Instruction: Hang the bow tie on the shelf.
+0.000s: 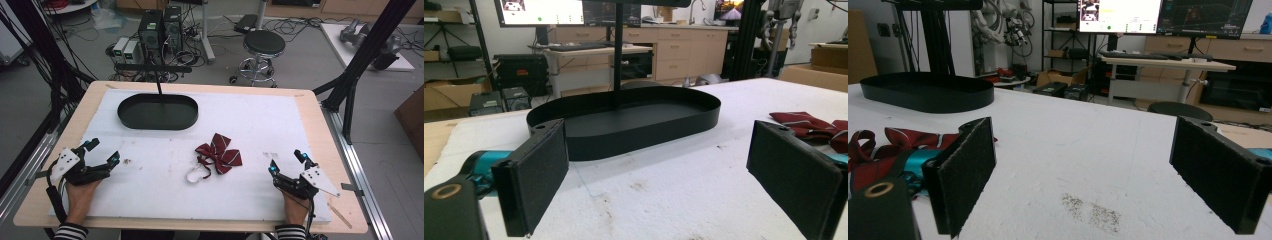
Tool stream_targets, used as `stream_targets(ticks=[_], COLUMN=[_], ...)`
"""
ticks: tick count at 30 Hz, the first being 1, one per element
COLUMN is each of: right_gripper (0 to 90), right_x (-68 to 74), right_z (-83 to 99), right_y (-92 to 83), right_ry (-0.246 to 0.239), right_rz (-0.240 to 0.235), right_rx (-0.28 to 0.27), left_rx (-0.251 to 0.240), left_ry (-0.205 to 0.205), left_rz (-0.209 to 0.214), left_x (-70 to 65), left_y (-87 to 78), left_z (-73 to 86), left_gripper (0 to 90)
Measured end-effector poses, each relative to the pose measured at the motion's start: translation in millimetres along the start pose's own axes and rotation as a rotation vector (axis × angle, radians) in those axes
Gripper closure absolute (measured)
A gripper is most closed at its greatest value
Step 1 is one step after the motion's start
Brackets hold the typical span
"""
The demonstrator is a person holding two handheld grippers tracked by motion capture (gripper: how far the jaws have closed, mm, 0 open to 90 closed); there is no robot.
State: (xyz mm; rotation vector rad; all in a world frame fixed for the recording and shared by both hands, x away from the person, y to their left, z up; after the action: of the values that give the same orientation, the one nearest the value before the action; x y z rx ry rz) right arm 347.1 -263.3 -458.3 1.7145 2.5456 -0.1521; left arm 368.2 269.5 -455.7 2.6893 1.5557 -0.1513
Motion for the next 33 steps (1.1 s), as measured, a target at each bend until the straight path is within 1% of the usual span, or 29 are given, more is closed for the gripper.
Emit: stream_targets(ticks=[4,6,8,9,12,14,15,18,21,22,23,24,25,27,29,32,33], right_gripper=[10.3,10.3,10.3,10.3,10.3,10.3,10.3,10.3,10.4,10.3,10.3,10.3,10.3,10.3,10.3,10.3,10.3], right_x=[-0.2,0.1,0.2,0.1,0.1,0.1,0.1,-0.1,-0.3,0.0,-0.1,-0.1,0.0,0.2,0.2,0.0,0.0], right_z=[0.1,0.1,0.1,0.1,0.1,0.2,0.1,0.1,0.0,0.1,0.1,0.0,0.1,0.2,0.3,0.3,0.3], right_y=[0.2,0.3,0.3,0.4,0.4,0.5,0.7,0.8,0.9,0.8,0.8,0.9,0.8,0.6,0.6,0.5,0.5], right_ry=[0.001,0.003,0.003,0.003,0.003,0.001,0.0,-0.006,-0.008,-0.004,-0.005,-0.005,-0.005,0.003,0.004,0.0,0.0], right_rz=[0.002,0.0,-0.001,-0.001,0.001,0.001,0.001,0.001,0.001,0.0,0.0,0.0,-0.001,0.0,0.0,-0.001,-0.001], right_rx=[0.001,0.002,0.002,0.002,0.002,0.004,0.003,0.003,0.002,0.002,0.002,0.002,0.002,0.004,0.004,0.004,0.004], left_rx=[0.009,0.03,0.032,0.032,0.033,0.045,0.045,0.067,0.091,0.121,0.132,0.132,0.142,0.148,0.163,0.184,0.194], left_ry=[0.002,-0.012,-0.006,-0.006,0.018,0.033,0.033,0.038,0.044,0.056,0.061,0.061,0.068,0.07,0.08,0.083,0.09], left_rz=[-0.001,0.007,0.009,0.009,0.015,0.016,0.016,0.027,0.044,0.058,0.064,0.064,0.067,0.086,0.092,0.113,0.12], left_x=[0.1,-1.3,-5.6,-5.6,-11.2,-14.6,-14.6,-19.0,-27.4,-34.5,-38.1,-38.1,-41.1,-48.0,-53.7,-63.0,-67.0], left_y=[0.9,1.9,1.8,1.8,1.8,2.1,2.1,2.8,4.8,7.5,8.9,8.9,10.4,13.4,16.1,19.4,20.9], left_z=[0.1,0.2,-6.3,-6.3,-13.2,-17.2,-17.2,-21.2,-24.9,-25.9,-26.9,-26.9,-28.2,-32.5,-36.5,-41.9,-44.2], left_gripper=[10.2,10.2,10.2,10.2,10.2,10.2,10.2,10.2,10.2,10.2,10.2,10.2,10.2,10.2,10.2,10.2,10.2])
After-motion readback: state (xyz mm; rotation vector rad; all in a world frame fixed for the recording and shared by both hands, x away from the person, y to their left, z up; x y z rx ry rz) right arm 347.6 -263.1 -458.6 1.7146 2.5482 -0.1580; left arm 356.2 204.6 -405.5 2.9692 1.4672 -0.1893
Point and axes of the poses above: each handheld gripper's, and its own axes: y roughly forward along the jaws, z roughly out of its underside, x roughly to its left, the point moved 10 cm from there along y, roughly forward along the jaws, and after that the axes turned 5 degrees about -y, right-handed, at the moved point
